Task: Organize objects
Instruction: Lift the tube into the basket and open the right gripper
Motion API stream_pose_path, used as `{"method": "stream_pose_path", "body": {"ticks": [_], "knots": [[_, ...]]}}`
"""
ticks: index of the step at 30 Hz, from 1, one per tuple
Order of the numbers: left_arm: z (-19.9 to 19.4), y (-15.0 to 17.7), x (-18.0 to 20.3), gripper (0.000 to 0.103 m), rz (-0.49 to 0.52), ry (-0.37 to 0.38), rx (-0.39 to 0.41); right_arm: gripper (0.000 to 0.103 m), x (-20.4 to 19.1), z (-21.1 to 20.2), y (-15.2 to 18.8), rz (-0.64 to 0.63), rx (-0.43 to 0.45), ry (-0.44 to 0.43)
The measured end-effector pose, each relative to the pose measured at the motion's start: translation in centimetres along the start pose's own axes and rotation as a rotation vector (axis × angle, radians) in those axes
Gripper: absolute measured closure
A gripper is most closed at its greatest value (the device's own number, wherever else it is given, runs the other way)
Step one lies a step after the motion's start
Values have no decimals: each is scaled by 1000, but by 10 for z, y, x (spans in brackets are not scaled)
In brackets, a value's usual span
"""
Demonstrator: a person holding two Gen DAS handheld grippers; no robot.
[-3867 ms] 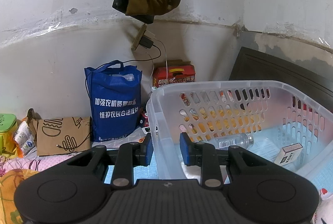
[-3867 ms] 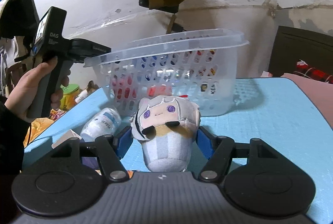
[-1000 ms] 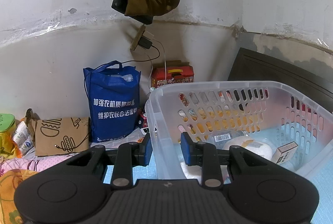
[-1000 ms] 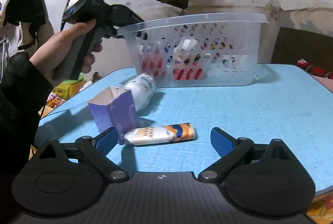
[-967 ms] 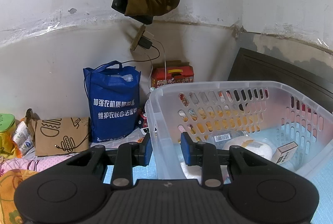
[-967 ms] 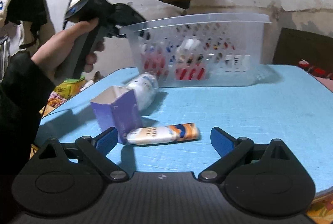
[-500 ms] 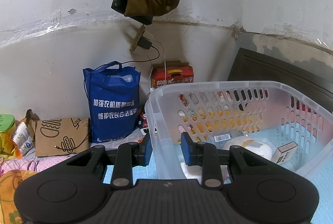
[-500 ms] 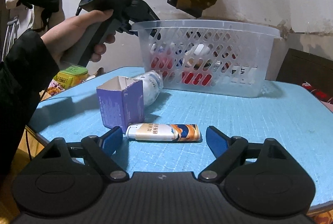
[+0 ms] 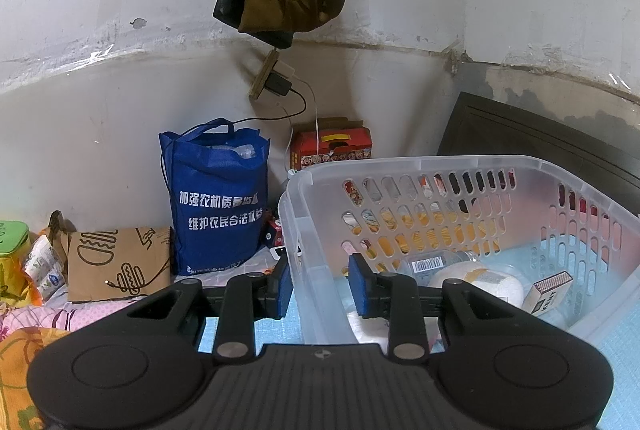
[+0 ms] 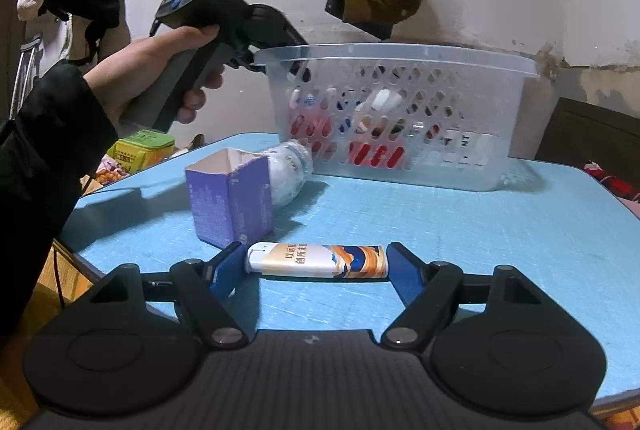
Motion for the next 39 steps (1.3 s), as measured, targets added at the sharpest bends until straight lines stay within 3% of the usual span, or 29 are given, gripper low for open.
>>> {"method": "stream_pose_path", "body": {"ticks": [12,20,30,35,39], "knots": [[2,-2,1,69,-3,3,1,24,53,-17,-14,116,2,48],[3,-2,0,69,-9,8,1,24,76,-33,-36,124,36,93],[2,0,0,69,-12,13,1,24,89,-46,-157,43,144,50],[2,0,1,69,-13,12,2,24,93,-8,-208,11,127,61],[2,1,1,69,-12,12,1,24,102,39,-232,38,54,72]]}}
Point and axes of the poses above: each gripper's, at about its wrist camera, not at the fingertips, and z roughly the way its jaws point, x to its right, y to its underside, the point moved 8 cm from there along z, roughly the way its jaws point, and after that the axes turned 3 degrees about z, right-handed, at the moved point
